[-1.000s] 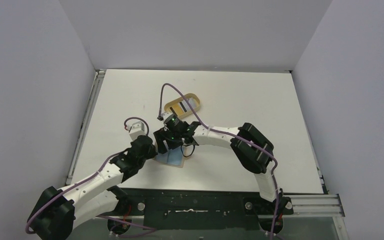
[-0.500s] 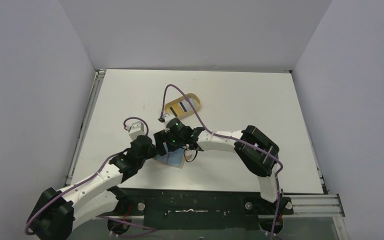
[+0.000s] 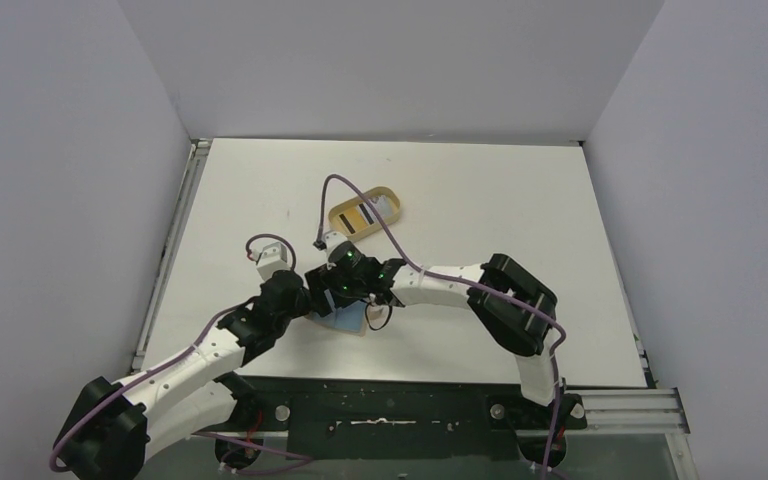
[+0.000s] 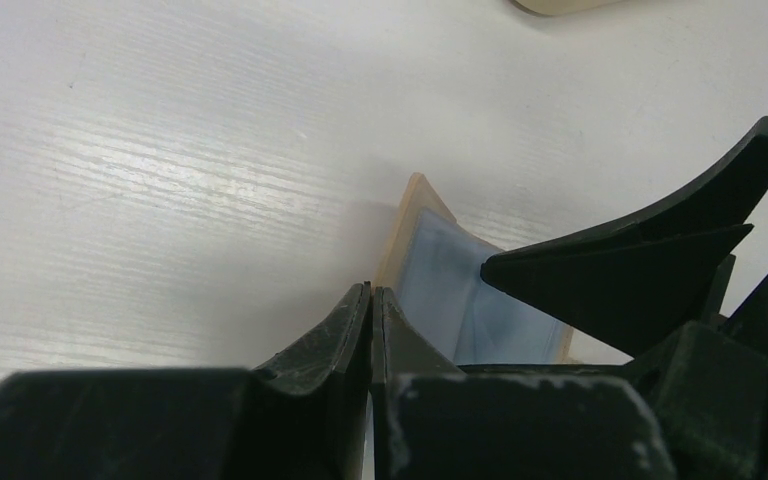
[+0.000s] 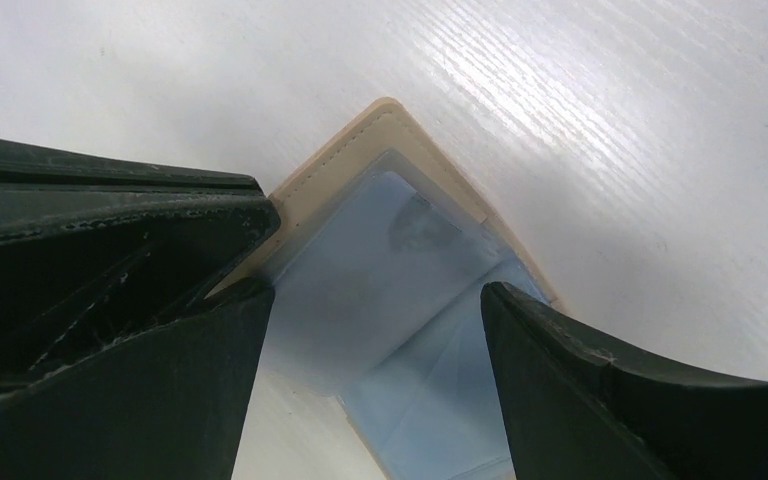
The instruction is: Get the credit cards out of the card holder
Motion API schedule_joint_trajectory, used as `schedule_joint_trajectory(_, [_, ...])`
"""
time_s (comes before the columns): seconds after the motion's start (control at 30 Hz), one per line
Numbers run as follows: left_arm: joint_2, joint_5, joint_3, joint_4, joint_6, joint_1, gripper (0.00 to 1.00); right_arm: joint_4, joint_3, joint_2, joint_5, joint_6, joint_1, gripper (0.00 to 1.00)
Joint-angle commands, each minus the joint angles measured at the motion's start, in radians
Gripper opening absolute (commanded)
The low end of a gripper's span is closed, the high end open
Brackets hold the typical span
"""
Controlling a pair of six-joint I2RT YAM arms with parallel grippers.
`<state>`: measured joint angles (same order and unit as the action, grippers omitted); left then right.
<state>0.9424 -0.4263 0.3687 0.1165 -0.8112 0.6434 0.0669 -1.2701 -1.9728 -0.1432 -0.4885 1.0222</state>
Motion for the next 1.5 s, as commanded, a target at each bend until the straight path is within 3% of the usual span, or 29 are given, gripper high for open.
schedule_joint_trajectory(0.0, [-0.025, 0.003, 0.024, -0.038, -0.017, -0.004, 0.0, 0.014, -0.029, 0.011, 0.079, 0.032, 0.027, 0.79])
schedule_joint_trajectory(0.47, [-0.043, 0.0, 0.027, -0.017, -0.008, -0.021, 0.0, 0.072, 0.08, 0.11, 0.143, 0.074, 0.034, 0.81])
schedule_joint_trajectory(0.83, [-0.038, 0.007, 0.018, -0.025, -0.013, -0.027, 0.0, 0.261, 0.224, 0.348, 0.365, 0.07, -0.021, 0.85])
schedule_joint_trajectory(1.03, [-0.018, 0.014, 0.022, -0.044, -0.011, -0.027, 0.0, 0.266, 0.224, 0.458, 0.345, 0.087, -0.035, 0.87])
schedule_joint_trajectory(1.23, [0.004, 0.021, 0.032, -0.051, -0.011, -0.027, 0.0, 0.158, 0.087, 0.31, 0.249, 0.11, 0.04, 0.88])
schedule_joint_trajectory(1.47, [-0.011, 0.023, 0.029, -0.038, -0.021, -0.027, 0.0, 0.047, -0.022, 0.148, 0.17, 0.08, 0.044, 0.88])
